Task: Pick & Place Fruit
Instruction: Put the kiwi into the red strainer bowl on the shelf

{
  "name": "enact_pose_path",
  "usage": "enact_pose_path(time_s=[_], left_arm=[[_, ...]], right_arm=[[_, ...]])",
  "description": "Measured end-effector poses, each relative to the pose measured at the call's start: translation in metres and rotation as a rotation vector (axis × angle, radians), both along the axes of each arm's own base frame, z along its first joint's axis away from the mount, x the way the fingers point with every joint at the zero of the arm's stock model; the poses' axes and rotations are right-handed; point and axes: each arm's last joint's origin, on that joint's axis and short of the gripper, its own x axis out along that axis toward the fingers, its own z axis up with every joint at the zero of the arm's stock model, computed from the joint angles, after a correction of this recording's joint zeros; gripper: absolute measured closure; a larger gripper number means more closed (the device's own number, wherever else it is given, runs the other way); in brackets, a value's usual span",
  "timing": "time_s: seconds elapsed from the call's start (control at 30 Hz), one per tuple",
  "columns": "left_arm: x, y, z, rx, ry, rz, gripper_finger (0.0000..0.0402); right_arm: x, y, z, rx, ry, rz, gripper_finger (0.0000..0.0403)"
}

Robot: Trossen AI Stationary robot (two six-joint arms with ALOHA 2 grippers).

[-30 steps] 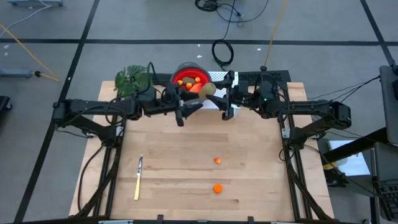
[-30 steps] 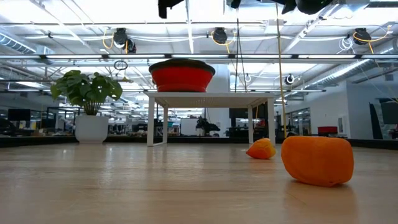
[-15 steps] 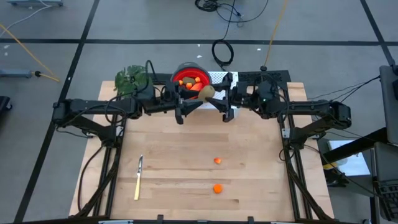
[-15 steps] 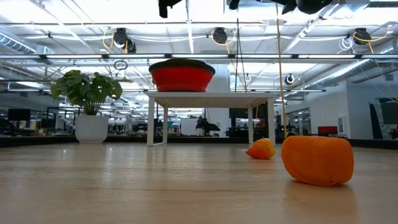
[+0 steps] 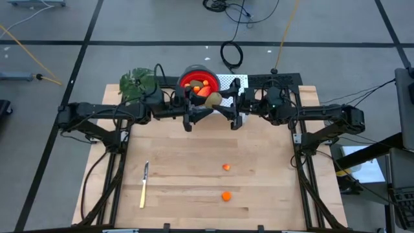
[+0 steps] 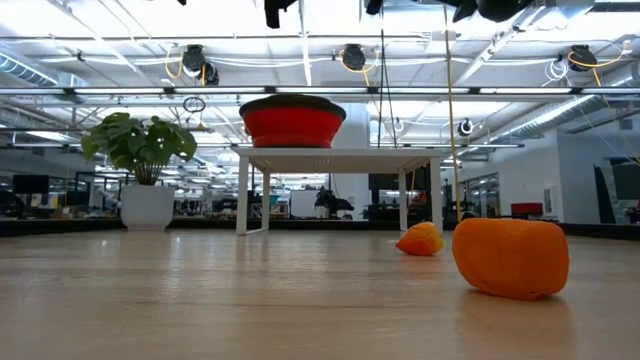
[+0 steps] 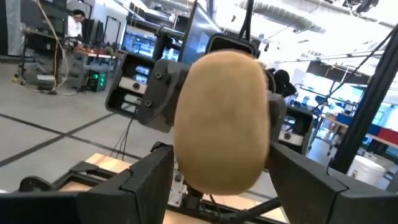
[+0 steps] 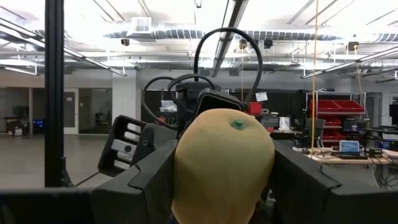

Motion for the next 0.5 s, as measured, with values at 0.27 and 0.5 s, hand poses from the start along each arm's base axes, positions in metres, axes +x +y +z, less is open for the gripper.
enact_pose_path(time_s=[0.27, 0.5], left_arm=[[0.0038, 0.0001, -0.0021, 0.003, -0.014, -0.02, 0.0148], [0.0037, 0.0, -0.002, 0.002, -0.015, -0.023, 0.0208]], right_arm=[[0.0006, -0.0001, -0.0015, 0.034, 0.017, 0.014, 0.019], [0.0005, 0.0, -0.0015, 0.033, 0.02, 0.017, 0.0186]])
